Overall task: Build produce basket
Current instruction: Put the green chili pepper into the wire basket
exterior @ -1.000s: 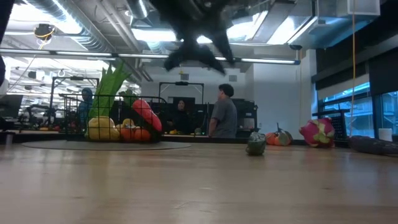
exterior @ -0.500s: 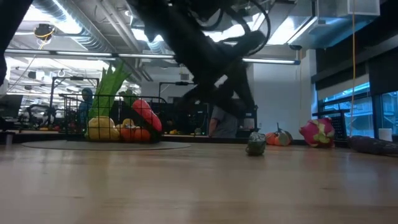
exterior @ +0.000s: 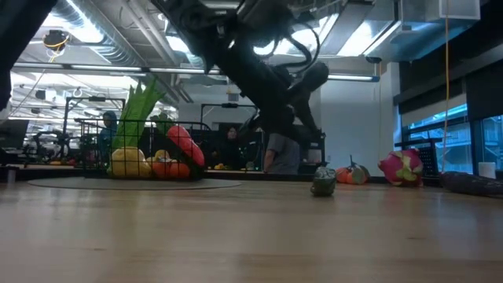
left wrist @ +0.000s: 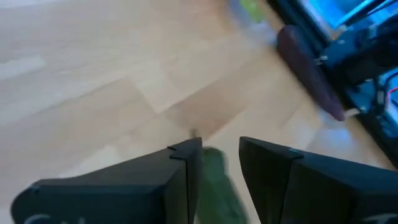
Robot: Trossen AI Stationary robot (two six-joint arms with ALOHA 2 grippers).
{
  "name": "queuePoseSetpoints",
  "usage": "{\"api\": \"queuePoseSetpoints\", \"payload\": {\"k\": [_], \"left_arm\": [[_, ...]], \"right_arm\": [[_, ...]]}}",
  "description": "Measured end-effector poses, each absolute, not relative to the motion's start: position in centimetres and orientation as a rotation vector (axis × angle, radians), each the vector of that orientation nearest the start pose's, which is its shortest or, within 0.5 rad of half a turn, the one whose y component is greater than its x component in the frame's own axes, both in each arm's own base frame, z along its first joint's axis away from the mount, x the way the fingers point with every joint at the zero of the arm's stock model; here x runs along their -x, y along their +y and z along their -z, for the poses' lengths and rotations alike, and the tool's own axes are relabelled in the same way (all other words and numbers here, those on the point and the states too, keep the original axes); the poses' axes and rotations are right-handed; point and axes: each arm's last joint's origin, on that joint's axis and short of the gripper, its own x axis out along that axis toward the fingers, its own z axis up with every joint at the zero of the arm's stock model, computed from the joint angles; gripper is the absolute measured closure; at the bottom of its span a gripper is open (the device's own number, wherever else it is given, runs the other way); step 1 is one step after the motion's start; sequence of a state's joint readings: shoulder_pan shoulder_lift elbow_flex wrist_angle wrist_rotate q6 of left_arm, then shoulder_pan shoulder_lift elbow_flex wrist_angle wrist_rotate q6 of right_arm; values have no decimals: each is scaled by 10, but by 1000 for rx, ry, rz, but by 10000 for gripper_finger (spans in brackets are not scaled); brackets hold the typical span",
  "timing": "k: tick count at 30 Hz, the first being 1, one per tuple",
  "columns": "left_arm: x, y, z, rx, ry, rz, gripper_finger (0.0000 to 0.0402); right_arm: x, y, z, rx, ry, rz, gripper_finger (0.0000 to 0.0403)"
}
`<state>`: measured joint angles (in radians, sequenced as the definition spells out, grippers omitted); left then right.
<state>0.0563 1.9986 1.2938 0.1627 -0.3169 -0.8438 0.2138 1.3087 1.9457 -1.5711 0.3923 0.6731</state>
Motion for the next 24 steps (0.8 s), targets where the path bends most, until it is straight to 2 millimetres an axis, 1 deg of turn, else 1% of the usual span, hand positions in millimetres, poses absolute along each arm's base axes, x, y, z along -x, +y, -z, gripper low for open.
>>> {"api": "queuePoseSetpoints", "payload": {"k": [4,9,11,16,18,20,24], "left_arm": [[-435,51,-182,771,365,-526,307],[-434,59,-182,772,365,-528,307],[-434,60,-182,773,367,-527,307],[-436,59,-171,772,389,-516,307],[-441,58,-168,757,363,-509,307],[-440,57,-163,752,383,-515,307],[-444,57,-163,759,351,-493,307]], "right_arm": [[-168,25,-476,-347,789,452,271],[-168,25,-476,-346,790,451,271],[-168,25,-476,-343,790,450,271],[-168,25,-476,-343,790,450,271],[-168,25,-476,-343,790,450,271],[-168,25,-476,-342,790,451,271],[-168,25,-476,-343,789,451,271]]}}
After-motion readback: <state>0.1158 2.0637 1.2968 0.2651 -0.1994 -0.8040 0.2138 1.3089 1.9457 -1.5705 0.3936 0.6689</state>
